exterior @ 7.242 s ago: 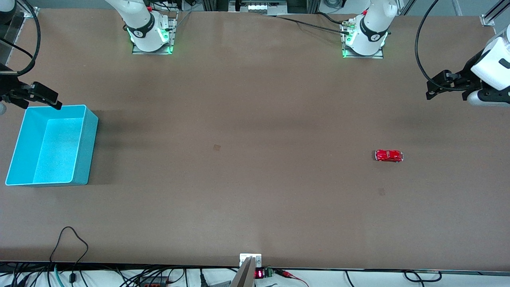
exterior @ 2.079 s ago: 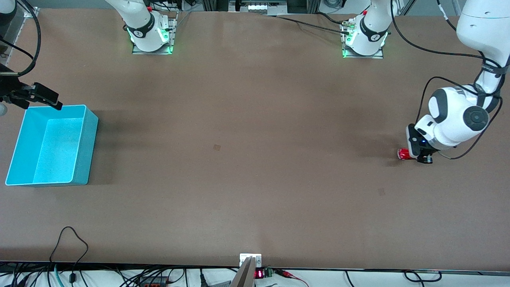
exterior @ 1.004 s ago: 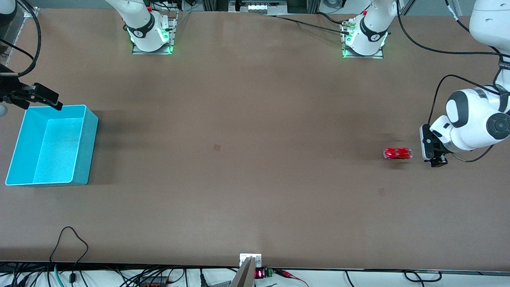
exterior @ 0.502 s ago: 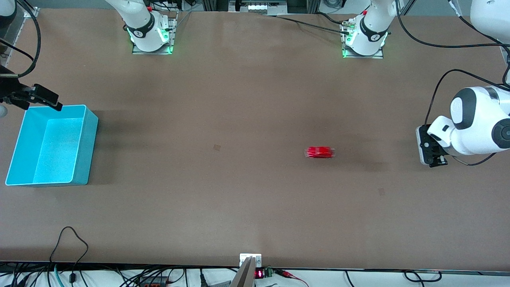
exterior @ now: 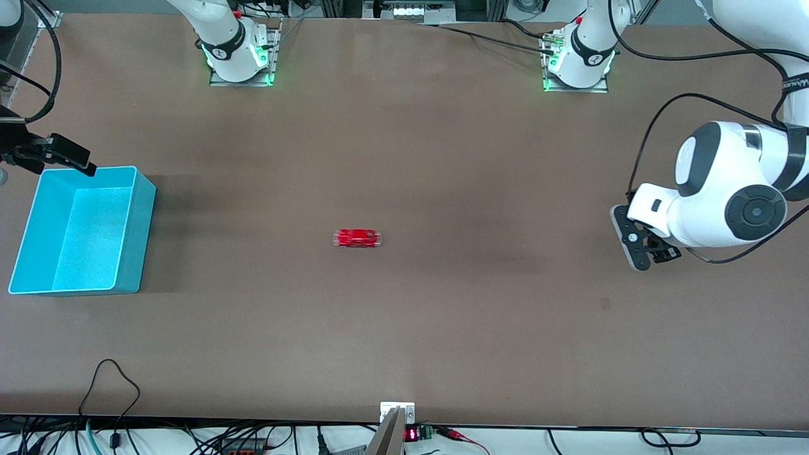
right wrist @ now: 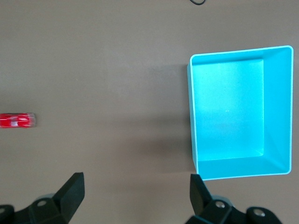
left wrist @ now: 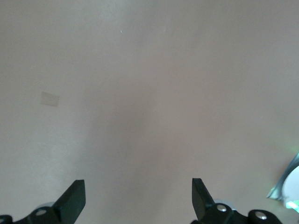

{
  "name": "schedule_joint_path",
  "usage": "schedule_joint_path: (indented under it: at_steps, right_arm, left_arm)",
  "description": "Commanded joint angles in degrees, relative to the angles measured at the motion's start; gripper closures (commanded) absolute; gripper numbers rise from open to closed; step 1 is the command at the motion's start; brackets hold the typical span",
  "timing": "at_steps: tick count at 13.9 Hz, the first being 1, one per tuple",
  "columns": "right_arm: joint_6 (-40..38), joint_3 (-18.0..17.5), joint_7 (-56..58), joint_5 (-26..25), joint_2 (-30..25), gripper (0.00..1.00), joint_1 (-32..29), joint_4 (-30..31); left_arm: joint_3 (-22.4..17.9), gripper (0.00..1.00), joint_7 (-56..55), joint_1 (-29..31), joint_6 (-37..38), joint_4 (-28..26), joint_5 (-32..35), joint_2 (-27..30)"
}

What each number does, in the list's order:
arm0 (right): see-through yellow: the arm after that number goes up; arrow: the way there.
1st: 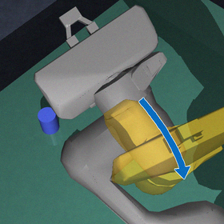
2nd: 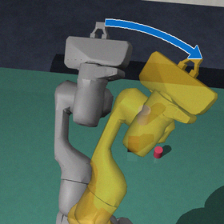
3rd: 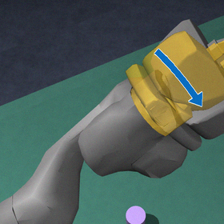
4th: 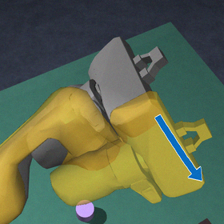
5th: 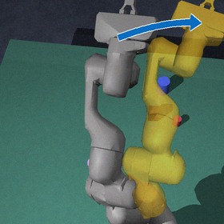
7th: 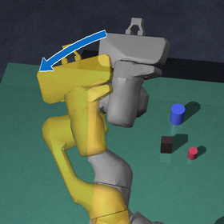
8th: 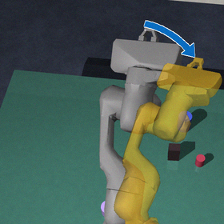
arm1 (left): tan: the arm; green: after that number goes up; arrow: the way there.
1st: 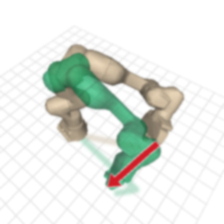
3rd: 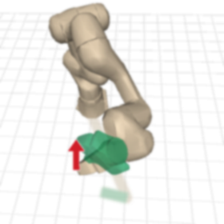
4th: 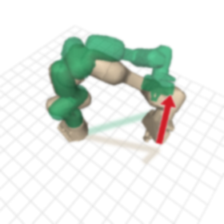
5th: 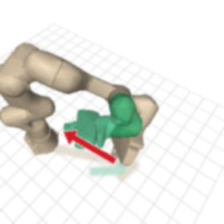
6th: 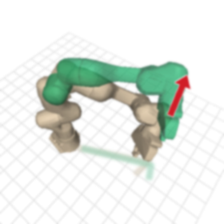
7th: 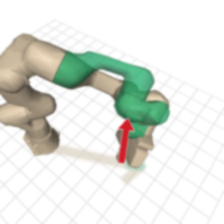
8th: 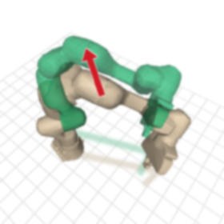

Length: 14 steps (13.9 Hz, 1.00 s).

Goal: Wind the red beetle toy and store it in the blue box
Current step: 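Release the car and lift the left gripper as the car rolls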

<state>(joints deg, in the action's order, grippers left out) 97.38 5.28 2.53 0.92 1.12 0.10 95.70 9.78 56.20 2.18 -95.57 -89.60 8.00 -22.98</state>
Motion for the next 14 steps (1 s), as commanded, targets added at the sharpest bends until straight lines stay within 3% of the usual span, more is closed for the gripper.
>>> schedule_joint_path:
  at_steps: [1, 6, 10, 12, 14]
  right_arm:
    - [0.4, -0.4, -0.6, -0.1, 0.1, 0.00, -0.5, 0.0]
    - [0.4, -0.4, -0.6, 0.0, 0.3, 0.00, -0.8, 0.0]
    - [0.3, -0.4, -0.6, 0.0, 0.3, 0.00, -0.8, 0.0]
    - [0.3, -0.4, -0.6, 0.0, 0.3, 0.00, -0.8, 0.0]
    - [0.2, -0.4, -0.6, 0.0, 0.2, 0.00, -0.8, 0.0]
  left_arm:
    - [-0.1, 0.00, -7.8, -0.6, 4.3, 4.8, -0.2, -0.1]
    - [2.6, 0.00, -25.2, -0.5, 4.5, 9.9, -0.4, 0.9]
    - [3.0, 0.00, -29.6, -0.3, 4.3, 10.9, -0.7, 1.1]
    - [2.1, 0.00, -36.1, 0.7, 4.7, 15.9, -5.3, 1.0]
    - [2.0, 0.00, -42.1, 2.2, 5.9, 16.2, -5.6, 2.2]
